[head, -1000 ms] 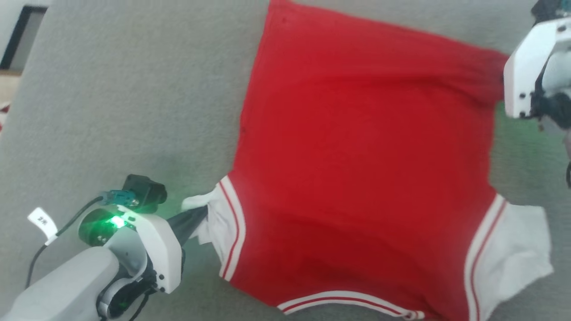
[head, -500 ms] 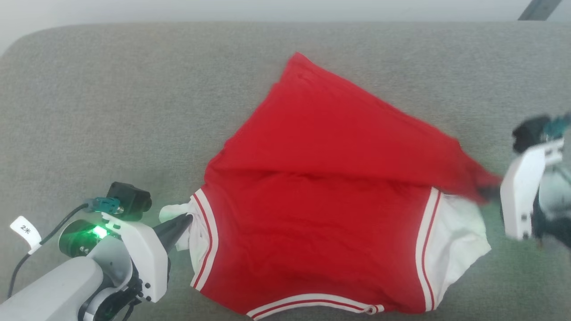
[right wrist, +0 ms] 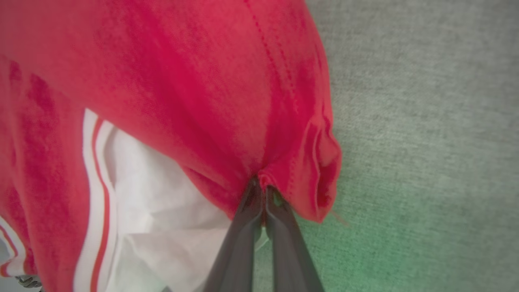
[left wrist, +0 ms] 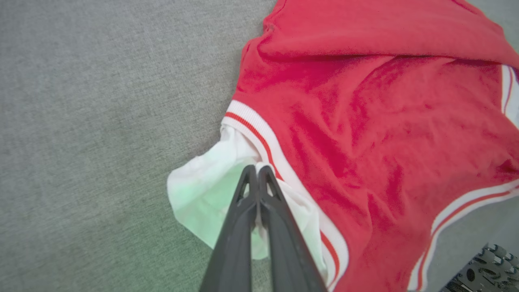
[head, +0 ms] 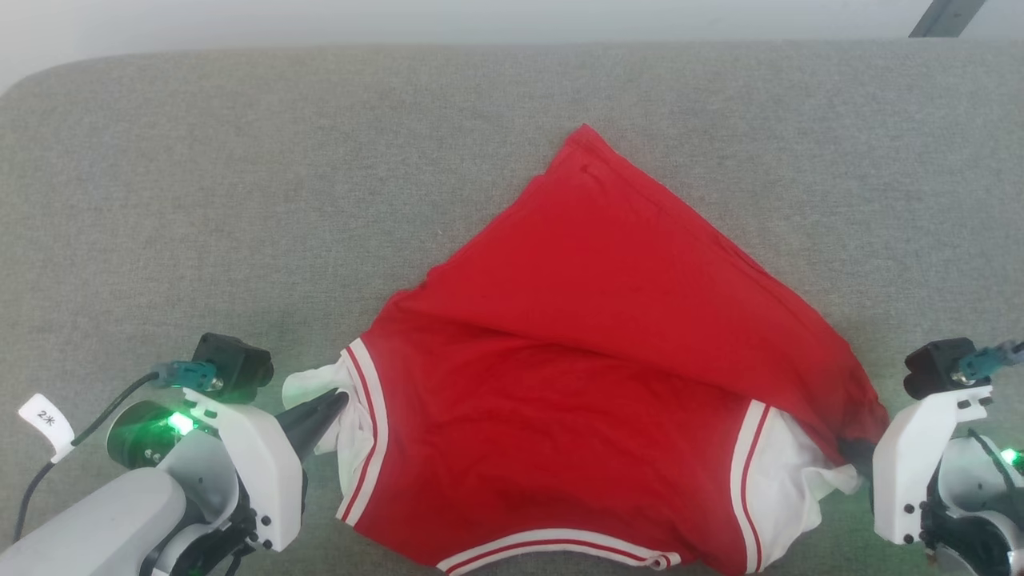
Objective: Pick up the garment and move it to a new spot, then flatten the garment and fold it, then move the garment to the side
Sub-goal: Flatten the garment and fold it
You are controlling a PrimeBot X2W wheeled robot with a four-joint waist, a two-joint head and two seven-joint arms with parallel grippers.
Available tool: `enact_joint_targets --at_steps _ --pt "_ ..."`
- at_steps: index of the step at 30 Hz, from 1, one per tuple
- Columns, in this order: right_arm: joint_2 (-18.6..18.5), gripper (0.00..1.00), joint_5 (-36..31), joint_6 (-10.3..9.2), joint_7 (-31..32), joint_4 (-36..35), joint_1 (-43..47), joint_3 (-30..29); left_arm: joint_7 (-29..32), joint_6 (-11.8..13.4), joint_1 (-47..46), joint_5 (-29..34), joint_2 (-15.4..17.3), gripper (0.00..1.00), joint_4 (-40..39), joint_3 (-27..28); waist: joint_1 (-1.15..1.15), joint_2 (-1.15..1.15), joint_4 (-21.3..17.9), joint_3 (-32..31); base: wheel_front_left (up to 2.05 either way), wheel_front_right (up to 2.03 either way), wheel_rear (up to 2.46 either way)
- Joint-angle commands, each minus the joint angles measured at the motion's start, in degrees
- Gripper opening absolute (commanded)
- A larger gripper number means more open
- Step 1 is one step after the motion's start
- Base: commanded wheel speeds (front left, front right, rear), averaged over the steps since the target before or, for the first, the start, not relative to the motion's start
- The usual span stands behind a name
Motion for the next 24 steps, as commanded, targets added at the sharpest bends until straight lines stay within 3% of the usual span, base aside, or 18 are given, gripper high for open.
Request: enact_joint_targets --at_steps 1,8,17,20,24 --pt "1.4 1.0 -1.1 -0.1 0.6 2.7 2.4 1.3 0.1 -0.1 0.3 -0.4 0.2 0.0 0.0 -0.2 0.0 0.0 0.0 -0.1 0.0 0.0 0.0" --pt "0.0 1.0 -1.6 -0.12 0.6 -2.5 1.4 0.1 0.0 0.1 1.0 -0.7 0.2 0.0 0.1 -0.4 0.0 0.0 0.0 -1.2 0.0 0.0 0.0" --pt "-0.9 1.0 -2.9 -0.05 2.7 -17.0 -3.9 -1.5 0.0 0.4 1.1 -0.5 -0.3 0.0 -0.7 -0.9 0.0 0.0 1.1 -1.6 0.0 0.0 0.0" --pt "-1.5 1.0 -4.6 -0.05 0.4 -17.0 -9.1 0.8 0.2 0.1 0.2 0.0 -0.9 0.0 -0.8 -1.0 0.0 0.0 2.1 -0.9 0.0 0.0 0.0" --pt "-2.2 1.0 -5.7 -0.05 -4.3 -11.7 -18.1 5.6 0.4 -0.6 -1.1 0.6 -2.1 0.0 -0.6 -1.3 0.0 0.0 4.0 0.5 0.0 0.0 0.0"
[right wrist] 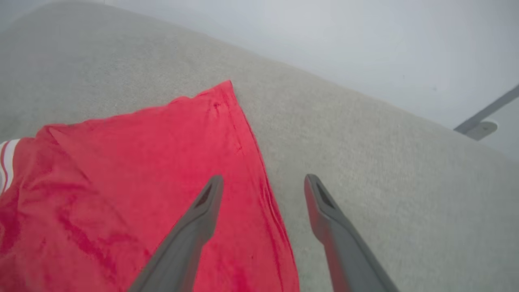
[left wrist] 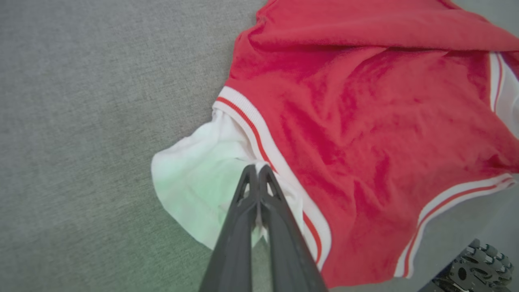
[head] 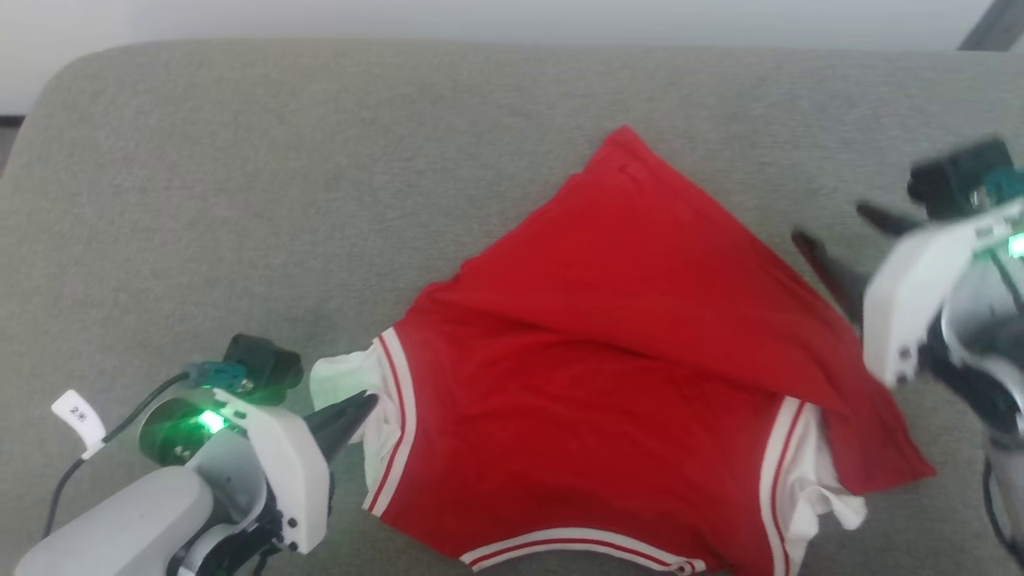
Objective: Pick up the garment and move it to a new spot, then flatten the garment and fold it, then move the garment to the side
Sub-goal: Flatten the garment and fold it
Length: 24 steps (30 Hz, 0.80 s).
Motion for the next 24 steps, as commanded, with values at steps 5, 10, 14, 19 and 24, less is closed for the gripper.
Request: enact_joint_targets --at_steps 5,10,14,19,24 --pt "-0.7 1.0 -0.5 0.0 -6.1 11.5 -12.0 5.5 0.5 -1.5 -2.9 1.3 -2.2 0.0 1.4 -0.6 0.0 0.0 4.1 3.0 0.0 0.0 0.0" --pt "-1.2 1.0 0.5 0.0 -7.7 25.7 -22.5 11.7 0.4 -3.2 -5.4 2.5 -5.3 0.0 3.7 -1.4 0.0 0.0 7.8 5.3 0.0 0.0 0.0" --pt "-1.3 1.0 2.3 0.0 -5.9 35.7 -29.4 17.0 -0.1 -5.0 -7.3 3.2 -7.8 0.0 5.8 -2.0 0.0 0.0 10.4 7.0 0.0 0.0 0.0" --pt "-1.9 1.0 3.6 -0.01 -3.2 45.6 -35.6 23.5 -0.6 -6.6 -9.4 3.8 -10.9 0.0 8.4 -2.8 0.0 0.0 13.3 8.8 0.0 0.0 0.0" --pt "-1.5 1.0 5.8 0.0 0.2 54.4 -37.9 27.6 -1.1 -7.9 -11.2 4.2 -13.1 0.0 10.9 -3.5 0.0 0.0 15.3 10.0 0.0 0.0 0.0"
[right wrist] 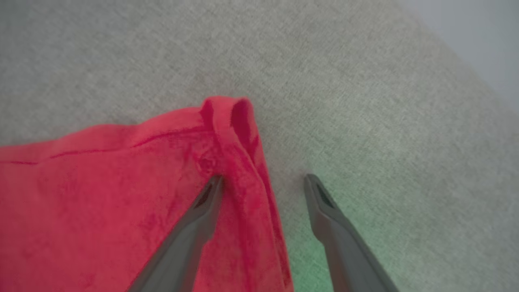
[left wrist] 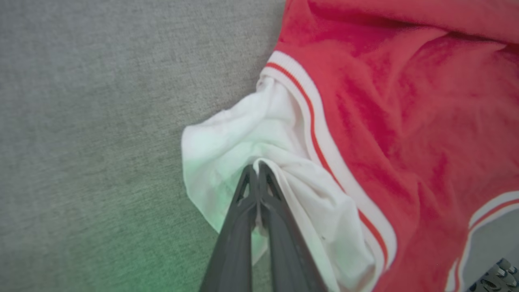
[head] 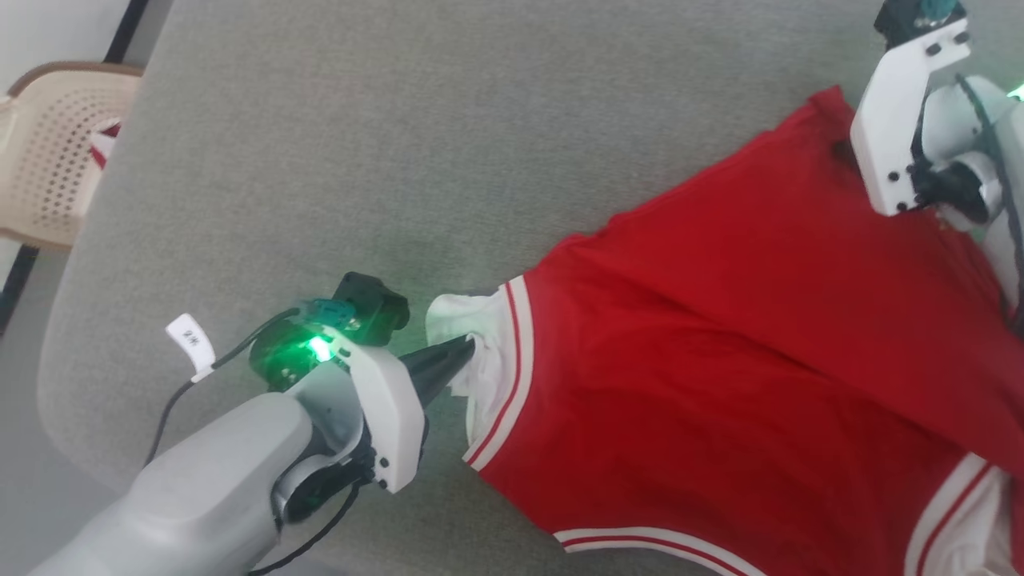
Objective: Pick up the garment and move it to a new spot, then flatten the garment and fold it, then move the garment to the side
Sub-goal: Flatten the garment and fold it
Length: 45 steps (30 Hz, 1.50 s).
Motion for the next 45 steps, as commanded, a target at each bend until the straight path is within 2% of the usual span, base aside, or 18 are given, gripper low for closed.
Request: enact_joint_targets --at_steps 1,4,5,6,7,13,19,28,34,41,45 --pt "0.5 1.0 1.2 -0.01 2.2 3.5 0.7 2.4 -0.5 -0.7 -1.2 0.3 -0.9 0.0 1.2 -0.3 0.0 0.0 1.4 1.1 0.0 0.0 0.0" --pt "1.0 1.0 2.6 0.0 3.4 5.4 1.0 4.1 -0.7 -1.0 -1.7 0.2 -1.5 0.0 2.1 -0.5 0.0 0.0 1.7 1.2 0.0 0.0 0.0" --pt "1.1 0.78 3.2 0.0 4.1 6.5 1.1 4.7 -0.8 -1.2 -1.9 0.2 -1.6 0.0 2.5 -0.6 0.0 0.0 1.7 1.3 0.0 0.0 0.0" --pt "1.3 0.15 3.8 0.0 4.6 7.0 1.2 5.5 -0.9 -1.4 -2.0 0.1 -1.6 0.0 2.9 -0.6 0.0 0.0 1.7 1.2 0.0 0.0 0.0" --pt "1.3 0.0 4.3 0.01 4.6 7.3 1.1 6.1 -1.0 -1.3 -2.0 0.0 -1.6 0.0 3.3 -0.6 0.0 0.0 1.7 1.2 0.0 0.0 0.0" --pt "-0.1 0.0 5.6 -0.08 0.9 8.5 -2.4 7.1 -1.0 -1.9 -2.7 -1.1 -0.8 0.0 5.2 -0.1 0.0 0.0 -0.1 0.0 0.0 0.0 0.0" --pt "0.1 0.0 8.0 -0.05 -3.7 6.2 -5.6 8.1 0.9 -1.1 -4.8 -1.7 2.2 0.0 5.0 1.2 0.0 0.0 -3.4 -2.9 0.0 0.0 0.0" --pt "-3.1 0.0 11.7 -0.04 -8.1 -0.7 -6.6 11.3 7.8 2.8 -12.0 -1.9 10.0 0.0 1.1 5.0 0.0 0.0 -9.4 -8.7 0.0 0.0 0.0" --pt "-6.3 0.0 12.9 -0.04 -9.7 -5.8 -6.9 11.8 13.2 5.2 -18.7 -1.2 13.0 0.0 -1.0 7.0 0.0 0.0 -12.4 -12.5 0.0 0.0 0.0" --pt "-8.6 0.0 12.9 -0.04 -9.9 -11.4 -7.5 10.5 17.5 4.8 -25.2 -0.5 14.5 0.0 0.2 8.0 0.0 0.0 -15.1 -16.1 0.0 0.0 0.0" --pt "-9.0 0.0 11.8 -0.04 -9.9 -12.7 -7.6 8.8 17.9 3.9 -28.5 0.9 13.7 0.0 2.2 7.8 0.0 0.0 -16.1 -16.7 0.0 0.0 0.0"
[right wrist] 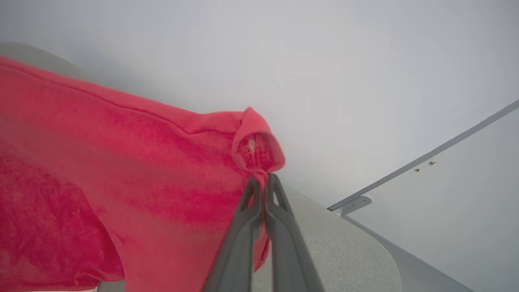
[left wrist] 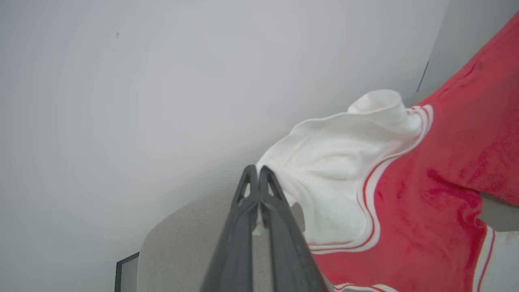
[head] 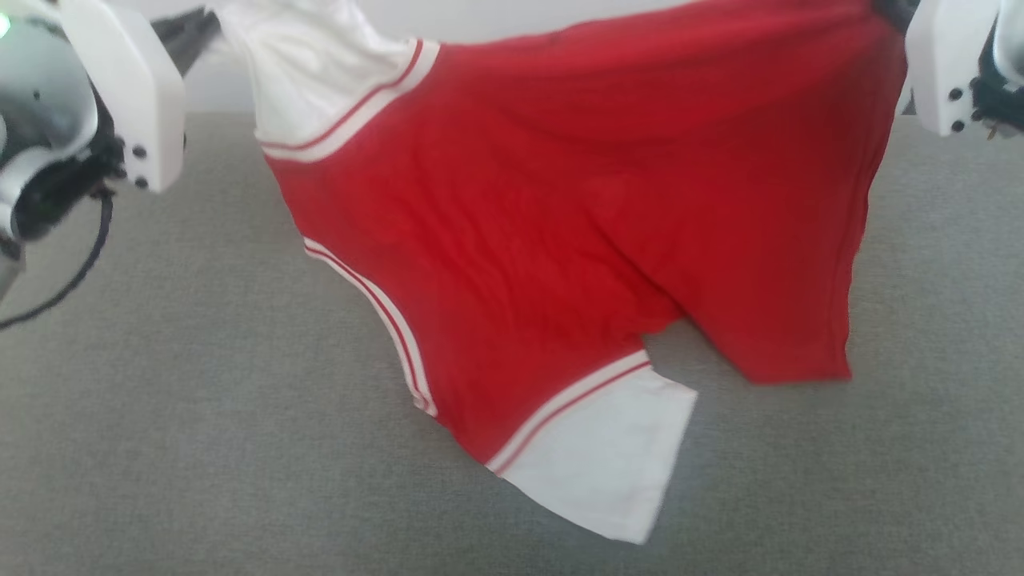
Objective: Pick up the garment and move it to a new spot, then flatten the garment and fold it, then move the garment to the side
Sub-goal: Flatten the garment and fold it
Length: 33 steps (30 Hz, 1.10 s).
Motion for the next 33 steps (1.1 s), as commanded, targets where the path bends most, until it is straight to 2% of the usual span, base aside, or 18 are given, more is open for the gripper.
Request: enact_joint_targets --at_steps 1,5,12,13,19,23,25,28,33 --pt "0.1 0.0 -1.1 -0.08 -0.6 0.2 -0.6 -1.0 -0.4 -0.4 -1.9 1.0 -0.7 0.0 1.5 0.1 0.0 0.0 -0.7 -0.3 0.0 0.0 0.0" --pt "1.1 0.0 -3.1 -0.08 -2.1 1.4 -1.2 -2.8 -1.9 -1.3 -5.3 2.8 -2.0 0.0 4.9 0.3 0.0 0.0 -1.2 0.9 0.0 0.0 0.0" --pt "5.3 0.0 -10.4 -0.09 -8.8 8.2 -6.0 -8.0 -9.7 -2.4 -15.9 8.9 -6.9 0.0 15.2 1.3 0.0 0.0 -2.3 6.7 0.0 0.0 0.0" --pt "6.6 0.0 -13.4 -0.09 -11.7 10.5 -8.2 -9.5 -12.7 -2.2 -19.6 10.5 -8.3 0.0 18.2 1.8 0.0 0.0 -2.5 8.8 0.0 0.0 0.0" --pt "9.8 0.0 -24.1 -0.09 -23.9 17.7 -15.7 -15.5 -24.5 -0.9 -30.1 16.8 -11.3 0.0 26.3 2.8 0.0 0.0 -2.5 15.2 0.0 0.0 0.0" --pt "11.3 0.0 -33.5 -0.1 -34.3 21.6 -20.1 -21.2 -34.5 1.5 -35.5 20.1 -12.9 0.0 30.0 3.9 0.0 0.0 -1.7 18.6 0.0 0.0 0.0" --pt "12.6 0.0 -37.9 -0.09 -37.0 24.0 -20.8 -23.6 -37.0 2.3 -36.1 20.7 -13.7 0.0 30.9 4.5 0.0 0.0 -1.2 19.7 0.0 0.0 0.0" --pt "14.4 0.0 -42.3 -0.09 -38.8 26.9 -20.2 -25.8 -38.1 0.7 -34.1 21.0 -14.5 0.0 31.4 5.1 0.0 0.0 -0.4 20.3 0.0 0.0 0.0" --pt "16.8 0.0 -43.7 -0.09 -38.2 31.8 -16.5 -25.5 -38.3 -4.6 -26.7 19.2 -16.5 0.0 33.4 3.6 0.0 0.0 0.9 18.9 0.0 0.0 0.0"
